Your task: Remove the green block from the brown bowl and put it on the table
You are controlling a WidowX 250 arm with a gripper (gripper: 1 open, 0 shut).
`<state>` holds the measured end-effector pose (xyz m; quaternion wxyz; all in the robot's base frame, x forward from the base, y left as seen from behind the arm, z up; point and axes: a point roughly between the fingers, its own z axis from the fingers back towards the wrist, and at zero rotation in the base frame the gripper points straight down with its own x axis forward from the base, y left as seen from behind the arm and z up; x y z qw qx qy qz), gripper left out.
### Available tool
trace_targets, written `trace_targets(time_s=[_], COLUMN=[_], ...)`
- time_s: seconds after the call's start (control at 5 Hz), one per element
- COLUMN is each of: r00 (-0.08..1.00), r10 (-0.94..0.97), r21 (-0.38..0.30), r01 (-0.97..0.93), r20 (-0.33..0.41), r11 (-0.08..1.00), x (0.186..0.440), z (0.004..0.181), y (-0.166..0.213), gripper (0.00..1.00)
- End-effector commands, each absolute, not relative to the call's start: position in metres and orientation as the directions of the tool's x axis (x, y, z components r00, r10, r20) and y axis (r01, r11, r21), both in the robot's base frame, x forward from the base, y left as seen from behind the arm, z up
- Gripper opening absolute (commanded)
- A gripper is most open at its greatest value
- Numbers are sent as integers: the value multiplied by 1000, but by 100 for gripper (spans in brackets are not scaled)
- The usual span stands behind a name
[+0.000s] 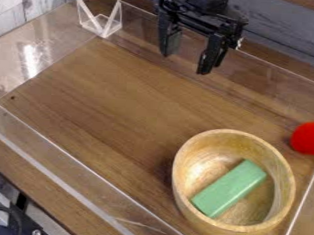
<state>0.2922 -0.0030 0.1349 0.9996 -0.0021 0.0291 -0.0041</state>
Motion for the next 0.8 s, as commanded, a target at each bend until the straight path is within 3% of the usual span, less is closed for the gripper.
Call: trace_targets(time_s=[0.0, 0.2, 0.6], r00=[997, 994, 988], r10=[-32, -70, -151], r21=[-18, -34, -39], r01=[31, 67, 150], r20=[-76, -88, -38], r11=[999, 997, 988], x=[281, 268, 243], z=[125, 116, 101], y=[-24, -52, -117], gripper=[100, 100, 100])
